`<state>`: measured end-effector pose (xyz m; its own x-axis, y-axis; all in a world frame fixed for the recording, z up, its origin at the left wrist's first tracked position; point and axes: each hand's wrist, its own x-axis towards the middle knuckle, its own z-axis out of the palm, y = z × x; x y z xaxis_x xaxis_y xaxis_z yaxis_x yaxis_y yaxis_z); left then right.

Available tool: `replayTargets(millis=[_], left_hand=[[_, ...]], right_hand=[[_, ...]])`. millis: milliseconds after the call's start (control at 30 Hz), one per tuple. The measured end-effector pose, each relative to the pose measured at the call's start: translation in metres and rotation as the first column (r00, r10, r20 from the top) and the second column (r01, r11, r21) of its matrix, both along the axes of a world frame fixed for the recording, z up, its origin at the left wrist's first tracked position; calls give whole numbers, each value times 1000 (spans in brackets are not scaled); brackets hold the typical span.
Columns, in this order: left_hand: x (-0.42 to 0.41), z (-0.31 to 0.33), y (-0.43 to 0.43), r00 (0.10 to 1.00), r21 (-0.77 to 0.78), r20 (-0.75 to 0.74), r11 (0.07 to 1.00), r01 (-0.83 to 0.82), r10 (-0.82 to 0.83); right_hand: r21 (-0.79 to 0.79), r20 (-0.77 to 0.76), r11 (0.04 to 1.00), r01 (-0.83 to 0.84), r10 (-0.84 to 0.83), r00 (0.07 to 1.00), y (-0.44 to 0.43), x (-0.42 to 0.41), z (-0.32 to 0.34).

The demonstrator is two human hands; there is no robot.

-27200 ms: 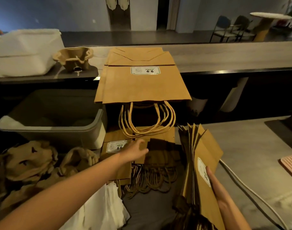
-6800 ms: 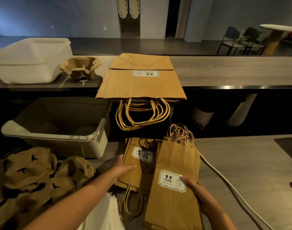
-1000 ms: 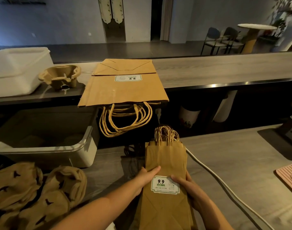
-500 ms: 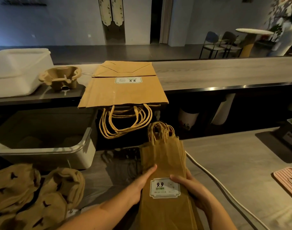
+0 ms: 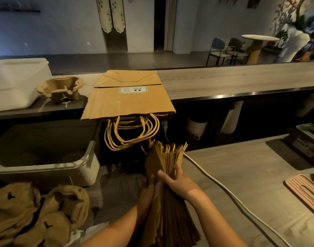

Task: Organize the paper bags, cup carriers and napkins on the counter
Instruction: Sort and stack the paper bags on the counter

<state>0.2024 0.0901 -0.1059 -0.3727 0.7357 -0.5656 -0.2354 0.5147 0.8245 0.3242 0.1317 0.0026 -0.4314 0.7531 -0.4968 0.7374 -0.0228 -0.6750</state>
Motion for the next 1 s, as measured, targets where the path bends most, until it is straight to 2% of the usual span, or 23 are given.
replayTargets(millis=[67,133,200,300,433,533,667,867,1000], left_hand=[[-8,-33,6,998,44,-11,997,-61,62],[-10,-37,8,990,119,-101,989,-89,102],[-6,7,-1,976,150,-199,987,-55,85],[-5,32,-6,982,130,-176,991,-39,62],[-3,63,-25,995,114,-31,989,95,-92],[0,68,-27,978,80,-8,974,210,-210],[-1,69,-25,986,72,4,984,165,-165],[-5,69,-29,982,87,-4,978,188,-189],[-2,68,-31,995,114,-18,989,98,-97]], right_hand=[[-155,-206,986,55,-86,975,-4,8,-6],[-267,-360,959,98,-194,912,-8,18,-19],[-353,-479,926,131,-300,825,-11,26,-37],[-454,-584,883,124,-399,706,-5,33,-56],[-402,-643,912,87,-348,682,2,29,-68],[-338,-663,935,105,-316,678,7,14,-82],[-299,-682,948,104,-289,672,-3,-7,-77],[-294,-677,949,110,-289,677,-6,-13,-80],[-308,-642,944,117,-297,706,-9,-11,-81]])
